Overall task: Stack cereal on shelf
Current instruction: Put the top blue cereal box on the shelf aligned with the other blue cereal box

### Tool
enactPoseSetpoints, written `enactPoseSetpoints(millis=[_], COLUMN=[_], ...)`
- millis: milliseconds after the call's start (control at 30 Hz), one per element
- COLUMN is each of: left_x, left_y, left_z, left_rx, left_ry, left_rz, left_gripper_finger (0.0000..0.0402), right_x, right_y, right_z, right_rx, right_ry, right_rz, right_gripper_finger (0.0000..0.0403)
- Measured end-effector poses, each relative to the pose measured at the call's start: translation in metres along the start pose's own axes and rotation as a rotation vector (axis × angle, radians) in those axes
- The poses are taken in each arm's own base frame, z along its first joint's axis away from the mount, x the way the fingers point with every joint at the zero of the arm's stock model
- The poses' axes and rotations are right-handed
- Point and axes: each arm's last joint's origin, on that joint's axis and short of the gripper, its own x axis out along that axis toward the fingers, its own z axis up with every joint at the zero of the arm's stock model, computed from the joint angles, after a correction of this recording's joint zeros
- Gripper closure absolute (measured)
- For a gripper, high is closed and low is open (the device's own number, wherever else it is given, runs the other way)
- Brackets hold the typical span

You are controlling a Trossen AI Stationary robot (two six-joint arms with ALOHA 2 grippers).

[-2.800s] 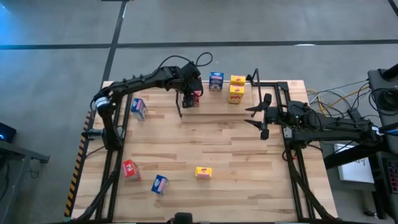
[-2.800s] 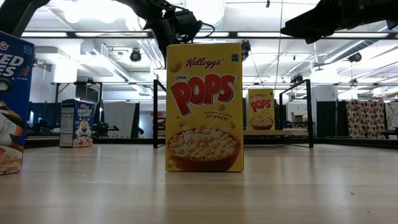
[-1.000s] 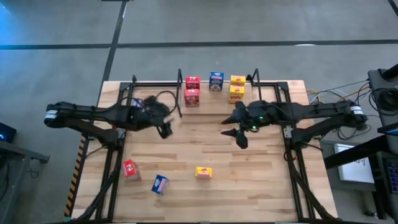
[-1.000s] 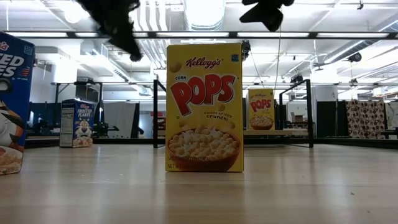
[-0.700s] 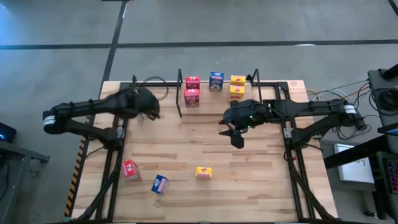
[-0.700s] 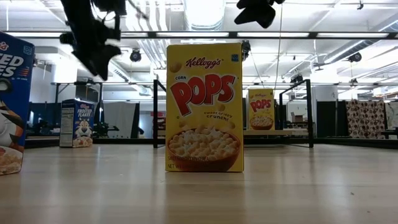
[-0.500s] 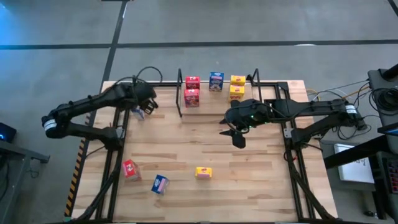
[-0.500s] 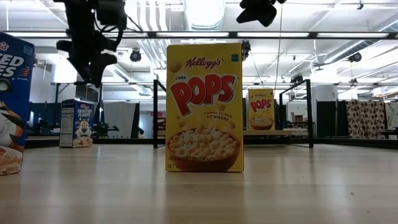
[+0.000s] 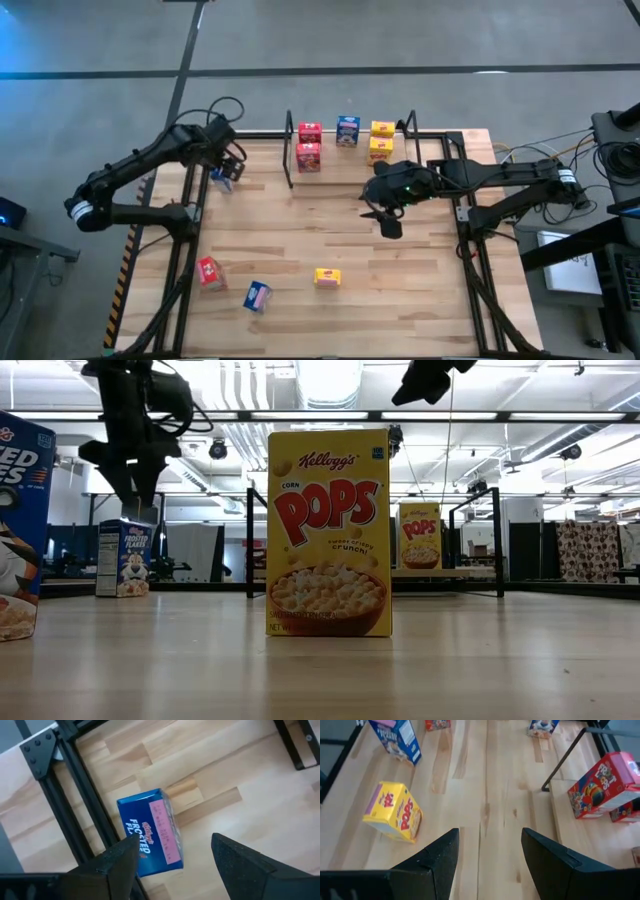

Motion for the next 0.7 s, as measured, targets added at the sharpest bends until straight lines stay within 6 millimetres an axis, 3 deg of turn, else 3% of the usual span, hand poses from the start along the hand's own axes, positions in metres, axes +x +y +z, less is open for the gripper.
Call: enactPoseSetpoints(millis=[267, 700], left_x=[0.006, 0.025], left_y=[0.004, 0.004], left_z=[-0.001, -0.007], left_rx=[-0.052, -0.093], left_ry=[0.017, 0.041], left_rz=[0.044, 0.094], left_gripper_finger=[0.0133, 0.0144], right_x=[0.000, 0.000], right_y=[0.000, 0.001], right_z=[-0.006, -0.007], right_rx=[-0.023, -0.032], right_ry=[0.058, 0.069], right_rz=[0.005, 0.007], right_gripper_finger=[0.0197, 0.0197])
